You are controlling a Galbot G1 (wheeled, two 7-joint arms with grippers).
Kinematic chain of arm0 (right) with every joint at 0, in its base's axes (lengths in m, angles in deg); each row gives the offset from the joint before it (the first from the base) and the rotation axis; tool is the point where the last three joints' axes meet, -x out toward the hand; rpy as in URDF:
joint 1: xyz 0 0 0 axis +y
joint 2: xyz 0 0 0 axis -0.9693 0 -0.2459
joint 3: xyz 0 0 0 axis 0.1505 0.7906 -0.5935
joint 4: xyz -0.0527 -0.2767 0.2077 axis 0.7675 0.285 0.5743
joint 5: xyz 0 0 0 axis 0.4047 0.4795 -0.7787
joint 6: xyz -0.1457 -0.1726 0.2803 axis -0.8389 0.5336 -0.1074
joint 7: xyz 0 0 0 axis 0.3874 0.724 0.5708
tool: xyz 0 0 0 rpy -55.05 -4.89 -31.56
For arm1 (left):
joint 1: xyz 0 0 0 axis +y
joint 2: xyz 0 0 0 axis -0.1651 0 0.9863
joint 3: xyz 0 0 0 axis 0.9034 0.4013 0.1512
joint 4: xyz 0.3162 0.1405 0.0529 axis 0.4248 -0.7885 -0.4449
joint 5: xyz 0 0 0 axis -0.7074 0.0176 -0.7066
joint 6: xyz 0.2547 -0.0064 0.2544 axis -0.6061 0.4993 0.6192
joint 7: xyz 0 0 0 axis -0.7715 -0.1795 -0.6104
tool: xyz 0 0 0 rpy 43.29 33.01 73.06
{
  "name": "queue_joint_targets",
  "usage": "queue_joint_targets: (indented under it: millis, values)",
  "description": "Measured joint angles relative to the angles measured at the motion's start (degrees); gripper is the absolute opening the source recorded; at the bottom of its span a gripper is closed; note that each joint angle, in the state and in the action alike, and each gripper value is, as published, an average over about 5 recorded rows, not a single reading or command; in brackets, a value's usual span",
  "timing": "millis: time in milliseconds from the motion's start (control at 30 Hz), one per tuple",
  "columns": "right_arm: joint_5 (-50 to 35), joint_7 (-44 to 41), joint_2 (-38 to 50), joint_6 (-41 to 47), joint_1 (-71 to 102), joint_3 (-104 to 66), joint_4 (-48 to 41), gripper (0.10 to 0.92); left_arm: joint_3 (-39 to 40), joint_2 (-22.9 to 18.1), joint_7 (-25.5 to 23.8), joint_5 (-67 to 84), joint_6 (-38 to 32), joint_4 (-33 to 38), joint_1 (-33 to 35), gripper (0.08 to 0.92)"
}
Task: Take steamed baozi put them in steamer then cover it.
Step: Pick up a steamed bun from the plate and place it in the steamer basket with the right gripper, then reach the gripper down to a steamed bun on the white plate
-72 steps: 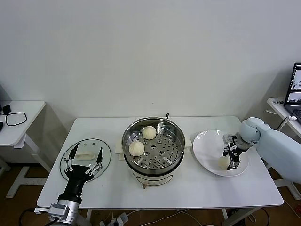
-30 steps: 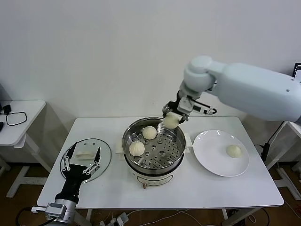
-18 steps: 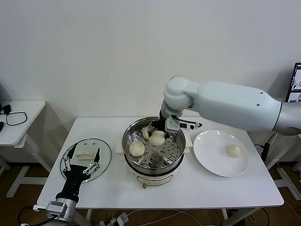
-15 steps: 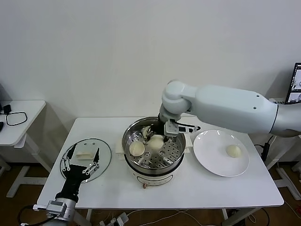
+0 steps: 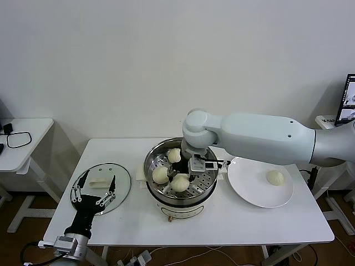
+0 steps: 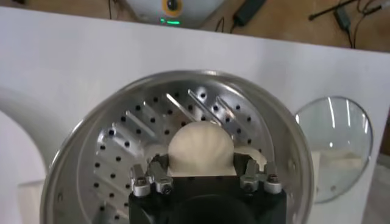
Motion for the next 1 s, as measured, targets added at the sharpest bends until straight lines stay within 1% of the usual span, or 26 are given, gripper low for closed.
queue_joint_targets:
  millis: [400, 567, 633, 833, 1000]
  values:
    - [-0.15, -0.86, -1.07, 0.60, 1.29, 0.46, -0.35, 0.742, -0.64, -0.05, -0.24, 0.23, 0.00, -0.03, 0.05, 0.823]
    - [-0.81, -1.09, -0.80, 0.68, 1.22, 0.33, -0.12, 0.809, -0.64, -0.13, -0.25, 0.24, 0.00, -0.10, 0.02, 0.823]
    - [-1.27, -1.26, -0.47, 0.76, 0.89, 0.07, 0.08, 0.819, -0.76, -0.13, -0.26, 0.24, 0.00, -0.22, 0.05, 0.823]
    - [-3.95, -2.38, 1.56, 1.63, -1.60, -0.99, 0.61, 0.823, -1.02, -0.11, -0.31, 0.24, 0.00, -0.22, 0.28, 0.823]
    - [-8.35, -4.22, 5.12, 4.01, -5.07, -1.55, 0.41, 0.823, -0.66, -0.24, -0.30, 0.20, 0.06, 0.41, 0.52, 0.823]
